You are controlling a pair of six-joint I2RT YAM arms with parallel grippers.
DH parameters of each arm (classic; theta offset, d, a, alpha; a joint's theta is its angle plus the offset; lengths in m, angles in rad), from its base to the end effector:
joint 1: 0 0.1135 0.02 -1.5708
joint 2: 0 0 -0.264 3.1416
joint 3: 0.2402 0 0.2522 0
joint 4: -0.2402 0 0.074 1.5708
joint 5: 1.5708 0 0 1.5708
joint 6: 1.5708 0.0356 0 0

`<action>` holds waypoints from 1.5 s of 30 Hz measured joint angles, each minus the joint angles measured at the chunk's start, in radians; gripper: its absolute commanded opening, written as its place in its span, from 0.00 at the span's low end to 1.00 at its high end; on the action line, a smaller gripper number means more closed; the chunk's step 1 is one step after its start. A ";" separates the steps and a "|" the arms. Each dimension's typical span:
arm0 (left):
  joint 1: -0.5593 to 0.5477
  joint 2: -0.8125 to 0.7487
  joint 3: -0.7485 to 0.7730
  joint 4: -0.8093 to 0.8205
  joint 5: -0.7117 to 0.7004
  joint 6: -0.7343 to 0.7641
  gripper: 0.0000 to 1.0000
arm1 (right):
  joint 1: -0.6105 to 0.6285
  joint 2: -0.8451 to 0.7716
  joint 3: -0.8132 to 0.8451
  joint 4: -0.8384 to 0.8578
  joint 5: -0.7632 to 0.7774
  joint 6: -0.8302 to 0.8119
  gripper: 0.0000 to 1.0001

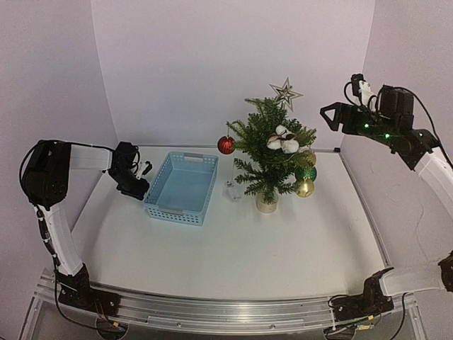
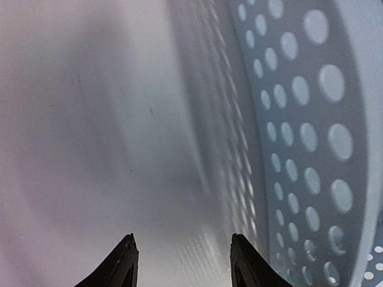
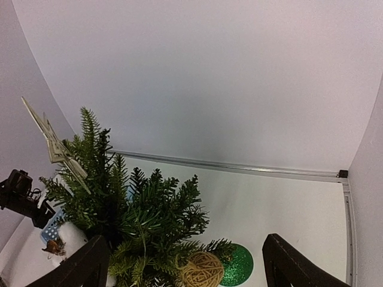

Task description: Decorate the small christmas tree

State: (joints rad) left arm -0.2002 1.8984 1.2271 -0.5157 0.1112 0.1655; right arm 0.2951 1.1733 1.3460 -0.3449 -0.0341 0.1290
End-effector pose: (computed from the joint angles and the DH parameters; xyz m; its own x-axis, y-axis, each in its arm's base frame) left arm 0.3668 -0.0785 0.1566 -0.8570 0.3410 -0.3863 0.3848 0.9221 -0.0398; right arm 0.2453 0.0758 0.4393 -0.2041 0.0723 -0.9763 -0.2990 0.9450 0.1325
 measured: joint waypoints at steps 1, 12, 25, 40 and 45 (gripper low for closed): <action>-0.006 0.000 0.000 0.000 0.005 -0.003 0.52 | 0.000 -0.001 0.000 -0.001 0.015 0.003 0.88; -0.044 -0.026 -0.017 -0.003 0.039 -0.016 0.52 | -0.059 0.044 0.002 -0.108 0.352 0.046 0.88; -0.083 -0.063 -0.059 -0.007 0.044 -0.018 0.53 | -0.309 0.073 -0.170 -0.135 0.310 0.104 0.88; -0.083 -0.176 0.052 -0.096 0.084 0.022 0.81 | -0.362 0.017 -0.473 0.051 0.118 0.059 0.88; -0.114 -0.191 0.059 -0.108 0.122 0.007 0.82 | -0.362 -0.012 -0.490 0.084 0.084 0.057 0.88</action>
State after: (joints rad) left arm -0.3145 1.7071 1.2858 -0.6237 0.2337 0.1723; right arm -0.0669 1.1616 0.8562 -0.2614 0.0499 0.1858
